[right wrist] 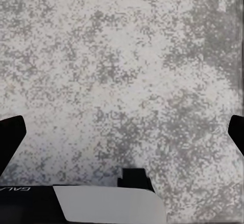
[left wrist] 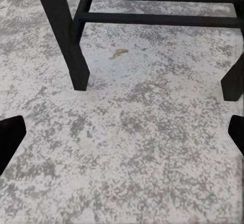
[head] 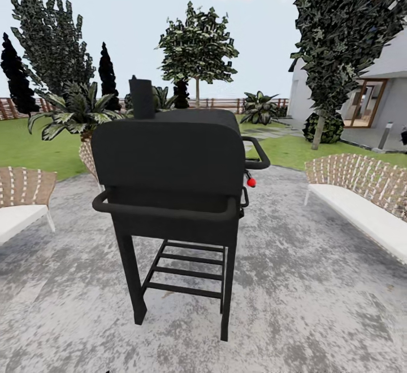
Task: In the garden, pick up the pesticide atomizer on the floor and spray pesticide onto both trees until each tree trunk is fully covered.
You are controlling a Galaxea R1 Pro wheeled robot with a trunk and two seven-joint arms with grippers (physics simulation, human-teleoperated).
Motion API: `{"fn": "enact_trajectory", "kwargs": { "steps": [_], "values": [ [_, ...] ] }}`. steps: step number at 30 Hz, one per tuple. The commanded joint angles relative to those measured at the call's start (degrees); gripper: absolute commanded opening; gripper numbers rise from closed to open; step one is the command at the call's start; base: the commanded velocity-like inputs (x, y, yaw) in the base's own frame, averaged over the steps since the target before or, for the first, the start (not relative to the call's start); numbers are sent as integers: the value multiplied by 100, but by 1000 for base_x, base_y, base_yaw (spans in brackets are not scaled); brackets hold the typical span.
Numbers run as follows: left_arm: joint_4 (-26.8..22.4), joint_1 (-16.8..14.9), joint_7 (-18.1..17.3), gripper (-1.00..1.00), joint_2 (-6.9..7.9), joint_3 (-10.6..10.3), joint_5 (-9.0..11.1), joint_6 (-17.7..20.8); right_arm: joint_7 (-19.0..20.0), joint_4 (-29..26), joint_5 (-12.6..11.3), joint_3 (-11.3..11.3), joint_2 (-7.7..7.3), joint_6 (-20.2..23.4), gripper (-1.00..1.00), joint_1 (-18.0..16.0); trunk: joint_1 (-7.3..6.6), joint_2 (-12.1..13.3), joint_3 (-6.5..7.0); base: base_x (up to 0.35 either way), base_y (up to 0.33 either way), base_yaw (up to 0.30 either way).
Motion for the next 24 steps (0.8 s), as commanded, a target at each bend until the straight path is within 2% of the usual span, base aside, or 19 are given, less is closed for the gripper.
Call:
{"fn": "enact_trajectory", "kwargs": {
  "steps": [1, 8, 24],
  "values": [
    [3, -3, 2, 100, 0, 5, -33, -20, -2, -7, -3, -4, 1, -9, 100, 2, 0, -3, 1, 0, 0, -228],
    [3, -3, 2, 100, 0, 5, -33, -23, -2, -7, -3, -4, 1, -9, 100, 2, 0, -3, 36, 0, 0, -178],
    [3, -3, 2, 100, 0, 5, -33, -23, -2, -7, 4, -4, 5, -9, 100, 2, 351, -644, -244, 0, 0, -14]
  ]
}}
